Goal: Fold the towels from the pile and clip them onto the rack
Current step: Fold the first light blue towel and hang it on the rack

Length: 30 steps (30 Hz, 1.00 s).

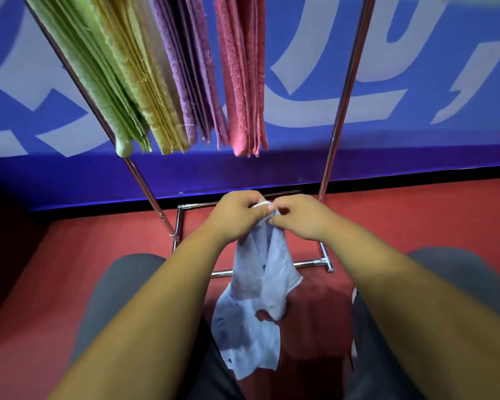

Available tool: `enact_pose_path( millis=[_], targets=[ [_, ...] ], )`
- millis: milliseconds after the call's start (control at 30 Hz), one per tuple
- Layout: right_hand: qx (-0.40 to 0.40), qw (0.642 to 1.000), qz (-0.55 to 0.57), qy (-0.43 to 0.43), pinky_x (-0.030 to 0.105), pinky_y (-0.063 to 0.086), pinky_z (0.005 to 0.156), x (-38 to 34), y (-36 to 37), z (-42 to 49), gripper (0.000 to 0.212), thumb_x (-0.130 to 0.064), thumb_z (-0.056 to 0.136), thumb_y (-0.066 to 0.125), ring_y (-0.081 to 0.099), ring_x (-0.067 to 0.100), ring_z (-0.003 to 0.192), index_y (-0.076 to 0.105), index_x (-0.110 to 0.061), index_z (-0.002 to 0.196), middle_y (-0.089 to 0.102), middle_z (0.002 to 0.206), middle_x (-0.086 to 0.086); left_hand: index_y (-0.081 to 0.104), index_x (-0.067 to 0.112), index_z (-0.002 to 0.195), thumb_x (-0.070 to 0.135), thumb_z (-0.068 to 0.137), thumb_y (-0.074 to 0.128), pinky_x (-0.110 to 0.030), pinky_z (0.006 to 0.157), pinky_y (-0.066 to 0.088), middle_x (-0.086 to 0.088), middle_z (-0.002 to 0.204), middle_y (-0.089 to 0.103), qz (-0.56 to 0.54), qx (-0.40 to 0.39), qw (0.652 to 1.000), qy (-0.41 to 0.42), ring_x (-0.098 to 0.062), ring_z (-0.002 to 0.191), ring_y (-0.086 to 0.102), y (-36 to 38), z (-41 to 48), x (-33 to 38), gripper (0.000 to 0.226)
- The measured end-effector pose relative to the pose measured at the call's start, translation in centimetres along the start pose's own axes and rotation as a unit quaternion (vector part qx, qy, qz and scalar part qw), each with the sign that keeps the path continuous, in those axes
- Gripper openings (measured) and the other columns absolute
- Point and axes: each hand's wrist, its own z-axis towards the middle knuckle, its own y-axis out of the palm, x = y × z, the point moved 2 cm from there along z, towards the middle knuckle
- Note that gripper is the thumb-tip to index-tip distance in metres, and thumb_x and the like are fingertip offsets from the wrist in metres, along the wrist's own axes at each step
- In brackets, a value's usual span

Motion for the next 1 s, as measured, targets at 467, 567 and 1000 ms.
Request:
enact_pose_path(
  millis=[467, 567, 1000],
  targets=[
    [0.11, 0.985, 0.115, 0.074, 0.027, 0.049, 0.075, -0.9, -2.8, 0.6, 0.015, -0.021, 0.094, 0.064, 0.065, 0.008, 0.082, 0.079, -0.022, 0.093, 0.077, 0.088, -0.005, 0.066, 0.011, 0.083, 0.027, 0.095, 0.077, -0.036, 0.071, 0.044, -0.006, 0.086, 0.068, 0.221, -0.098, 0.969, -0.061, -0.028, 0.084, 0.06, -1.8, 1.0, -2.1, 0.022],
    [0.2, 0.956, 0.186, 0.107, 0.03, 0.05, 0.079, -0.5, -4.0, 0.6, 0.016, -0.023, 0.095, 0.062, 0.065, 0.01, 0.084, 0.077, -0.02, 0.093, 0.076, 0.088, -0.006, 0.057, 0.015, 0.072, 0.028, 0.096, 0.076, -0.034, 0.062, 0.037, -0.004, 0.077, 0.059, 0.248, -0.084, 0.96, -0.094, -0.029, 0.079, 0.054, -2.1, 1.1, -2.8, 0.033],
    [0.106, 0.982, 0.017, 0.156, 0.025, 0.043, 0.066, 1.4, -0.8, 0.9, 0.008, -0.014, 0.083, 0.071, 0.066, 0.014, 0.081, 0.073, -0.022, 0.083, 0.069, 0.077, -0.01, 0.065, 0.021, 0.091, 0.026, 0.102, 0.066, -0.033, 0.075, 0.048, 0.01, 0.077, 0.06, 0.008, -0.01, 0.999, 0.039, -0.007, 0.073, 0.051, -0.6, 0.7, 1.4, 0.013]
  ],
)
